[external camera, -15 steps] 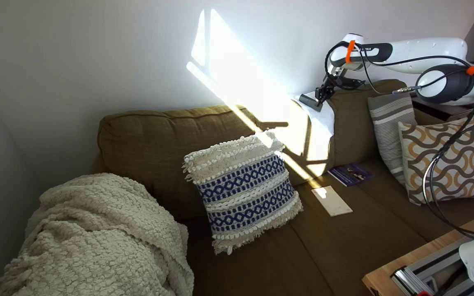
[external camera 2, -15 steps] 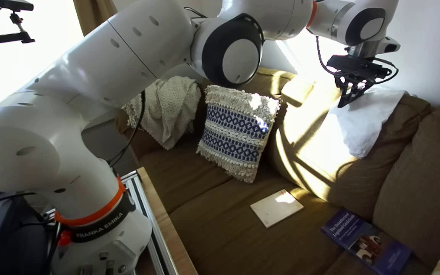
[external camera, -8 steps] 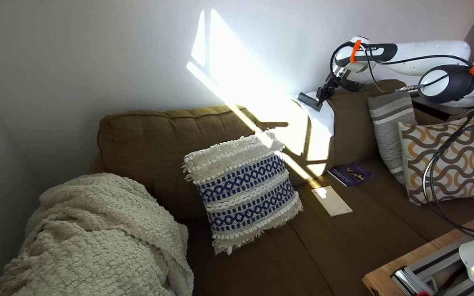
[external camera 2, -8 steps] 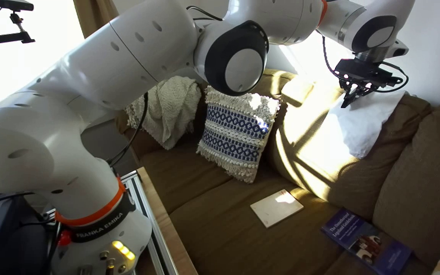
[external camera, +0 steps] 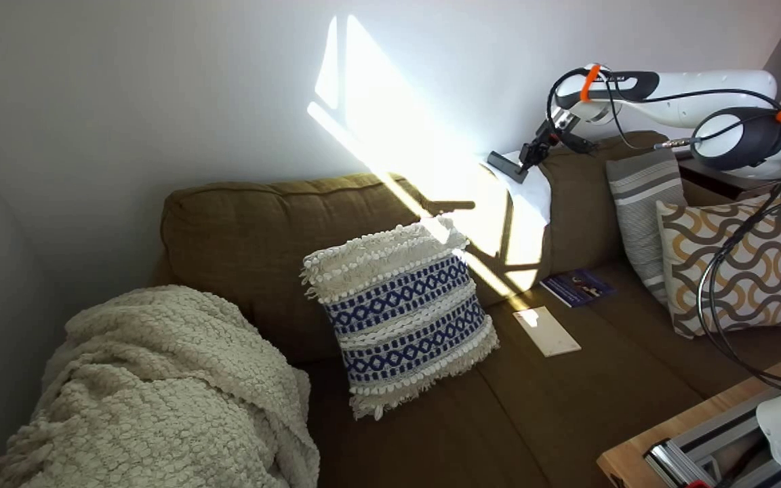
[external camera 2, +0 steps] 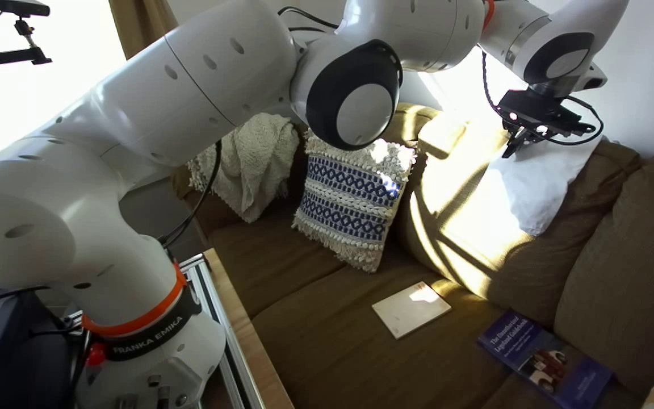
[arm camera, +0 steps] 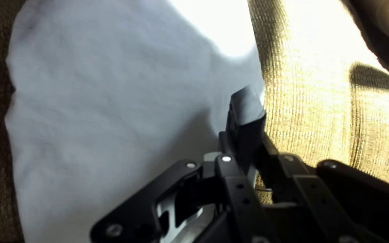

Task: Turn the black remote control on the backrest upside down

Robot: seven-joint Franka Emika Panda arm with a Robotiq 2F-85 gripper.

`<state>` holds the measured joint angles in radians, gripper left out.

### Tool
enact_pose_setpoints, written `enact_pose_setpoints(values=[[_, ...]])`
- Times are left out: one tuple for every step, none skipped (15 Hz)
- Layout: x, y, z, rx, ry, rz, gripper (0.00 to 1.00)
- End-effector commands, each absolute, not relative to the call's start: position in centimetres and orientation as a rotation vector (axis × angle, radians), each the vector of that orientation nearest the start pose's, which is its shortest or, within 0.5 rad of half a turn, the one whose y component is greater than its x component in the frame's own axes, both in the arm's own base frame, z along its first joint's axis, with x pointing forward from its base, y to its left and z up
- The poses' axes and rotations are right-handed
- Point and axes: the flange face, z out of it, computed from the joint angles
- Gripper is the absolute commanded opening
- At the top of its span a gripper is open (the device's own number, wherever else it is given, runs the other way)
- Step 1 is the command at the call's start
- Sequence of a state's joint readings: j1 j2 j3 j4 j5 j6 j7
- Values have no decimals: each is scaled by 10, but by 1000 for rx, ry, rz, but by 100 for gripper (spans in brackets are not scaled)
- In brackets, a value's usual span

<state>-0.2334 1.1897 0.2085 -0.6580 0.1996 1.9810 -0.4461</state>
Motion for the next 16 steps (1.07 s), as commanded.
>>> enact_pose_setpoints(values=[[810, -115, 254, -2754, -284, -336, 5], [809, -117, 253, -2761, -267, -328, 5], [809, -119, 251, -2770, -257, -324, 5], [809, -121, 250, -2777, -250, -320, 5], [808, -123, 250, -2784, -240, -316, 12], [808, -124, 249, -2791, -234, -311, 46], [808, -125, 249, -2794, -231, -308, 47], [808, -126, 248, -2800, -227, -304, 51], [807, -127, 248, -2802, -222, -303, 60], [807, -128, 248, -2805, -219, -301, 67], [807, -129, 247, -2808, -217, -298, 75], [807, -129, 247, -2811, -215, -295, 82], [807, -129, 246, -2813, -211, -293, 91], [806, -130, 245, -2815, -209, -290, 97], [806, -130, 244, -2815, -206, -286, 100], [806, -130, 243, -2819, -202, -284, 100]])
